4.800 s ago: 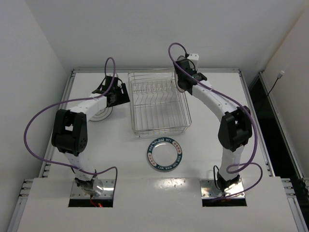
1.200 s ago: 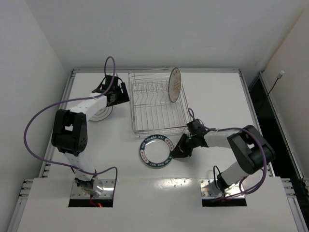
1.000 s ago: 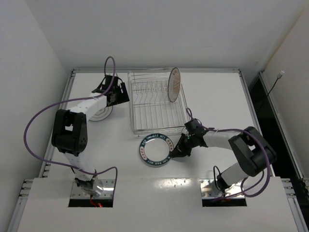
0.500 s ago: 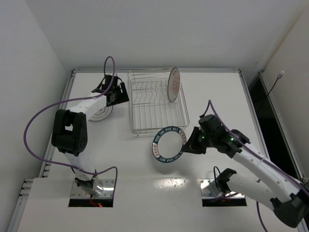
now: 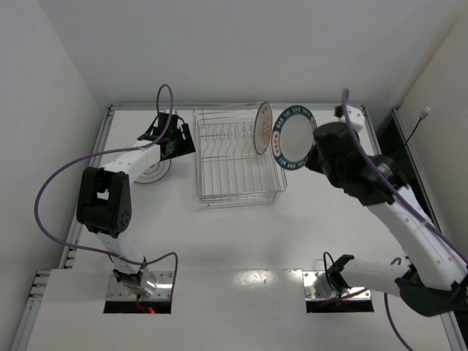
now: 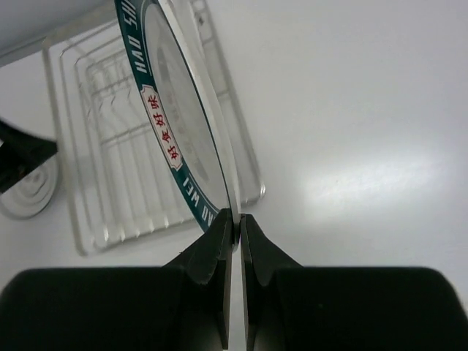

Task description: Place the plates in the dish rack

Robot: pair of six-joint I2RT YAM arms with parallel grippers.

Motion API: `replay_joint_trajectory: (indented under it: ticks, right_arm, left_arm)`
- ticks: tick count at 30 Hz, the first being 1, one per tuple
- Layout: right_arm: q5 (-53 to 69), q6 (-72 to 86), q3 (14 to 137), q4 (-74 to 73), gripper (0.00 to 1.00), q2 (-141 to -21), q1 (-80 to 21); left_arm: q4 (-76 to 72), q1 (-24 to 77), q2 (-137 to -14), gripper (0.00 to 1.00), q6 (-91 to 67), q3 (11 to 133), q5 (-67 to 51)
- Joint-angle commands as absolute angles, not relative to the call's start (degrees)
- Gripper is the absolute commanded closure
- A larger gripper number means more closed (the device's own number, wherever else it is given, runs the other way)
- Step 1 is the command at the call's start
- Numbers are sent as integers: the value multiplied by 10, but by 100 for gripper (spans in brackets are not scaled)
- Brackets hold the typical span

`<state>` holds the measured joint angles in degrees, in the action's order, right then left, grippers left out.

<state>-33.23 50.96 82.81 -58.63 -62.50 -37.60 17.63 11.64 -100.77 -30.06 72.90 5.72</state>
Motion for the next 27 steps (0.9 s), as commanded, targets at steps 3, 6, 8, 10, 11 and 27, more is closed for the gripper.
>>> replay_joint_trajectory:
  ticks: [3,6,8,10,11,27]
  right_arm:
    - [-512,368,948,-459,100,-796,-378]
    - [-546,300,1008,-408,100,-892,-378]
    - [-559,257,1036,-378,100,-929,-378]
    - [-559,237,1048,-339,100,-976,-378]
    - [-559,231,1062,-333,100,-992,-378]
    - [-533,255,1131,-337,100,-1201,-343]
  left_arm:
    - [171,114,-981,33,-301,750,56]
    - [171,114,-981,33,-307,750,49]
    - [171,114,-986,33,-307,750,44]
    - [171,114,-986,33,-312,750,44]
    - [171,114,-986,33,-312,750,44]
    - [171,114,-976,33,-307,744,54]
